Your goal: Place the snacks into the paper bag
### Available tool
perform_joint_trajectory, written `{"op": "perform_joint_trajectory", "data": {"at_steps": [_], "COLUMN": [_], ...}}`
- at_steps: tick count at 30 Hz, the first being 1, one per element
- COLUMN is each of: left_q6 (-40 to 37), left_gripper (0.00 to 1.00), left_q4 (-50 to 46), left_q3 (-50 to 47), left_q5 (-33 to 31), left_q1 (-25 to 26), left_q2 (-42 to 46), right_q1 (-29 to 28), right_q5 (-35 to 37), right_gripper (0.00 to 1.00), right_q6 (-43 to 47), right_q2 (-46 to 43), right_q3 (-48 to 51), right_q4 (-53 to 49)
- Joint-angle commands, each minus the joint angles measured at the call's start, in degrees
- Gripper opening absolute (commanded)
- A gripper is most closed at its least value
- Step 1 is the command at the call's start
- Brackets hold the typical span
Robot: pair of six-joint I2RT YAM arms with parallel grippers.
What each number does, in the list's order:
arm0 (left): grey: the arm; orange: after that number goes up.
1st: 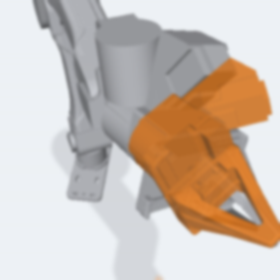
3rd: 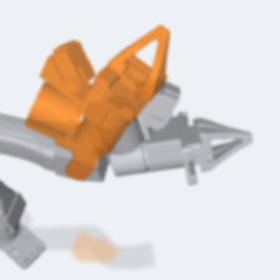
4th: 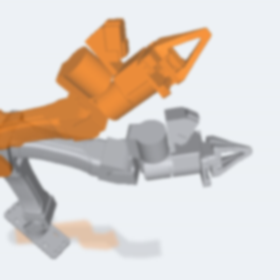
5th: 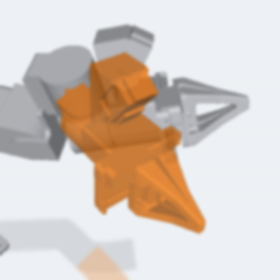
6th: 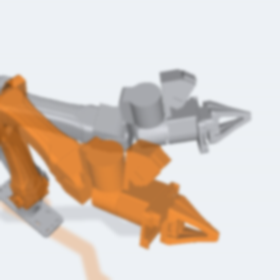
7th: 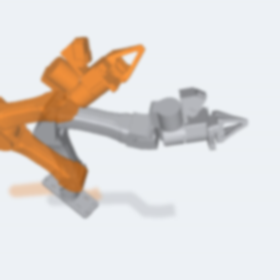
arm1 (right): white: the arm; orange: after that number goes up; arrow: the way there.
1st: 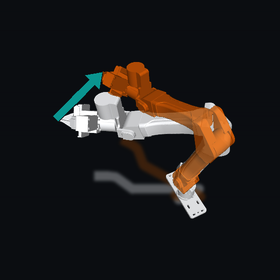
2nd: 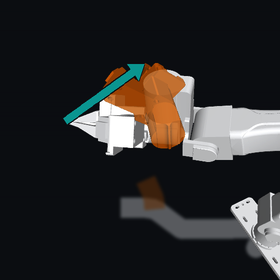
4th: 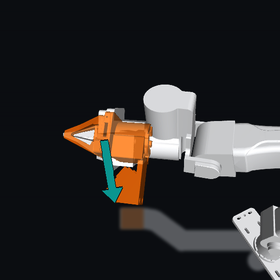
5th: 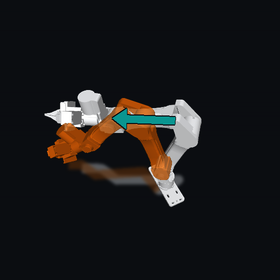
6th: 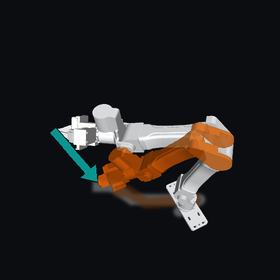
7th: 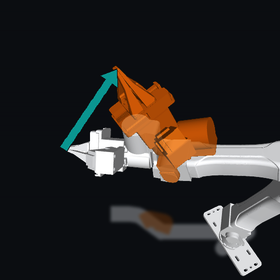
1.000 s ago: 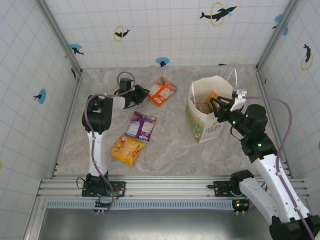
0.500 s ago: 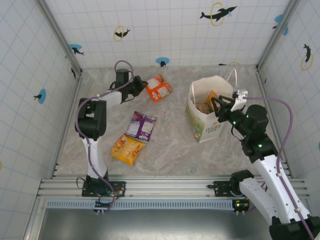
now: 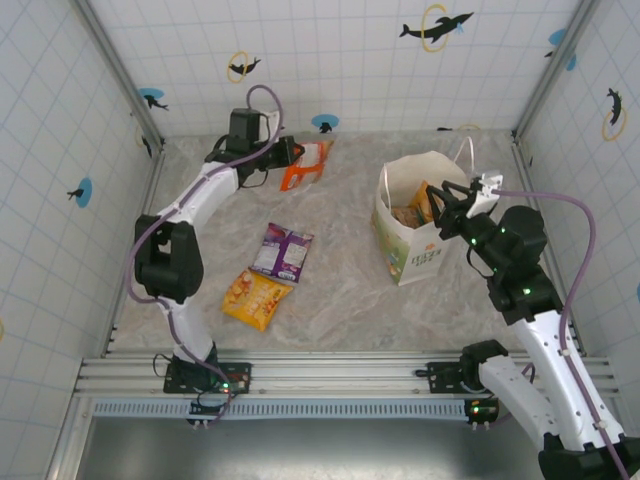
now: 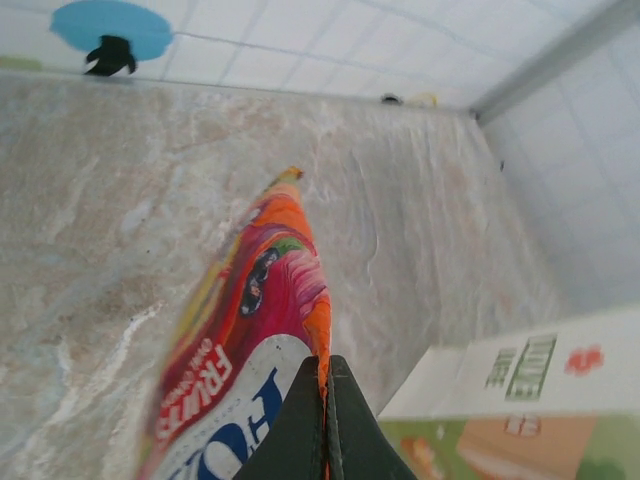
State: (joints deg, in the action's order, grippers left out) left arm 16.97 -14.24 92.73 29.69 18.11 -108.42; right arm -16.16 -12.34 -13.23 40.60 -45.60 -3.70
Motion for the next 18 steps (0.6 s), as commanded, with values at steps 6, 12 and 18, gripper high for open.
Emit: {"op": "perform_joint_trajectory", "data": {"at_steps": [6, 12, 18], "left_q6": [-30.9, -38.3, -35.0], "left_gripper": [0.00, 0.00, 0.00], "left_q4": [-19.6, -22.4, -14.8], "left_q3": [3.8, 1.0, -6.6], "left_q5": [-4.8, -6.3, -3.0], "left_q1": [3.7, 5.7, 5.7], "left_q2": [11.1, 19.1, 29.6], "right_q1": [-0.2, -0.4, -2.5], "right_q5": [-4.1, -12.6, -16.8], "right_gripper": [0.41, 0.44, 0.46], "right_q6": [1.8, 2.5, 2.6], "right_q2": [1.5, 3.6, 5.3], "right_q3": [-2.8, -3.9, -3.0], "right_q4": [1.4, 3.7, 7.4]}}
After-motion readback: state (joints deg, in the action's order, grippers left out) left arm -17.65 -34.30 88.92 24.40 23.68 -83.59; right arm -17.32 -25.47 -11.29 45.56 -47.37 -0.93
